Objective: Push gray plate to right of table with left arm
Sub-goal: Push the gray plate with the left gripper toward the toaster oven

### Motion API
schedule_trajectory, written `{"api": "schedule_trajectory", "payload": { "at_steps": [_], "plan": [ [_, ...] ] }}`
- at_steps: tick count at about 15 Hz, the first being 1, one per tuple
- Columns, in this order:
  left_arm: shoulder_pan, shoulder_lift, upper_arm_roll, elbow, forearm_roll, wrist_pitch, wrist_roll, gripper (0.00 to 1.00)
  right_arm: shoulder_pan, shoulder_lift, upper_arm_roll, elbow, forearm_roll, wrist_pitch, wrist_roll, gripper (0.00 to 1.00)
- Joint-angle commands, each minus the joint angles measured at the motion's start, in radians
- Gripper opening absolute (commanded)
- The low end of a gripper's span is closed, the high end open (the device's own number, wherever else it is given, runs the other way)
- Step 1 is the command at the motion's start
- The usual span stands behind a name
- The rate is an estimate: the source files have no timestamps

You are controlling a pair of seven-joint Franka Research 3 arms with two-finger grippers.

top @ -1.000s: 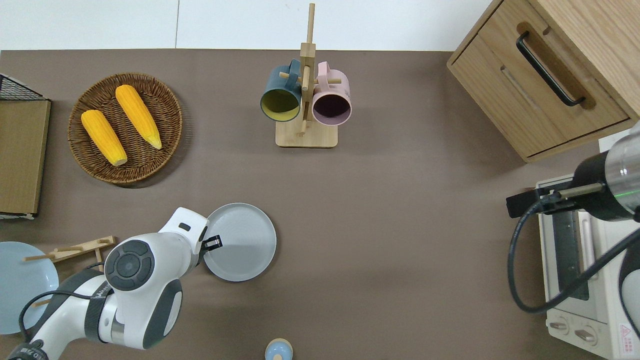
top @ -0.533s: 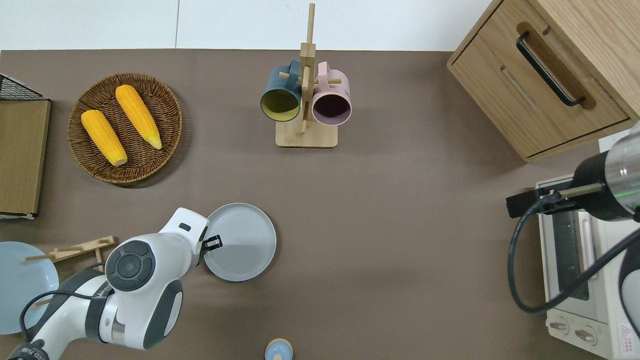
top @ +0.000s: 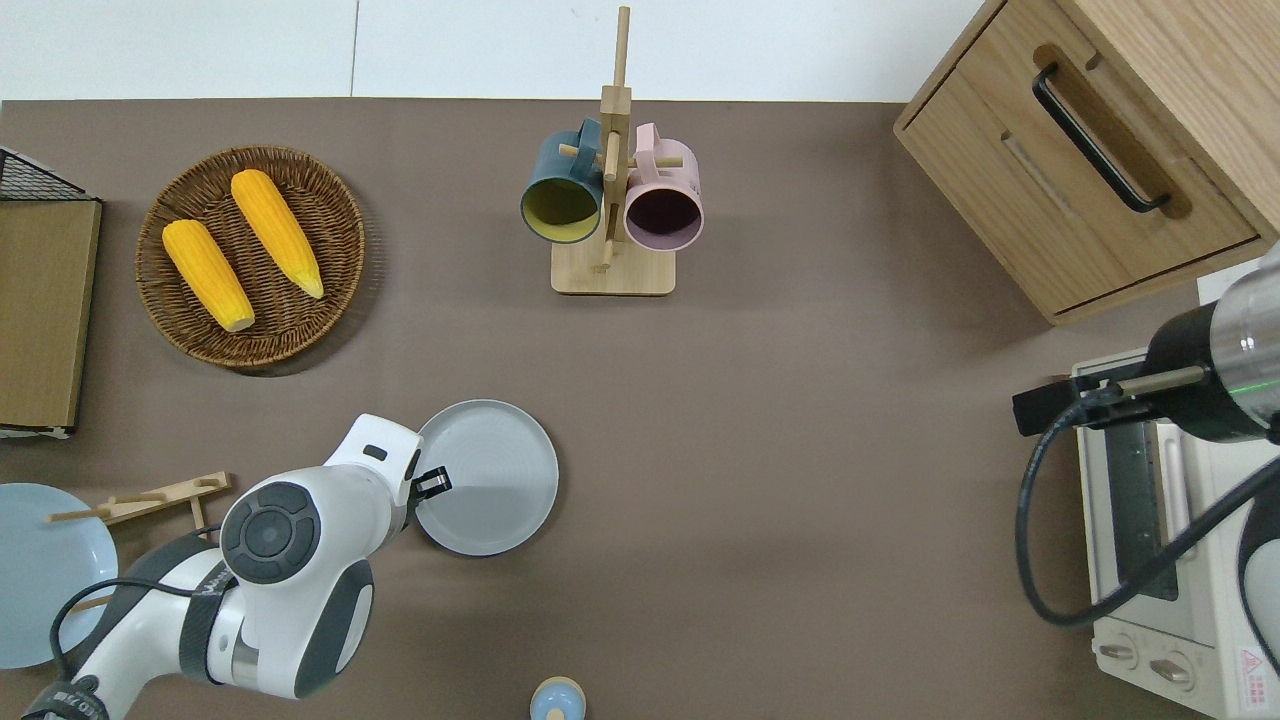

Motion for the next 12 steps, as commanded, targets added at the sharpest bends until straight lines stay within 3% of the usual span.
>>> {"api": "schedule_trajectory", "payload": {
  "at_steps": [1,12],
  "plan": [
    [-0.056,0.091,-0.001,0.049,0.031,0.04,-0.134,0.0,-0.02,-0.003,0.015,0.009,0.004,-0.016,0.013,0.983],
    [-0.295,0.121,-0.003,0.098,0.032,0.03,-0.475,0.0,-0.02,-0.003,0.017,0.009,0.006,-0.016,0.013,0.983]
  ]
}}
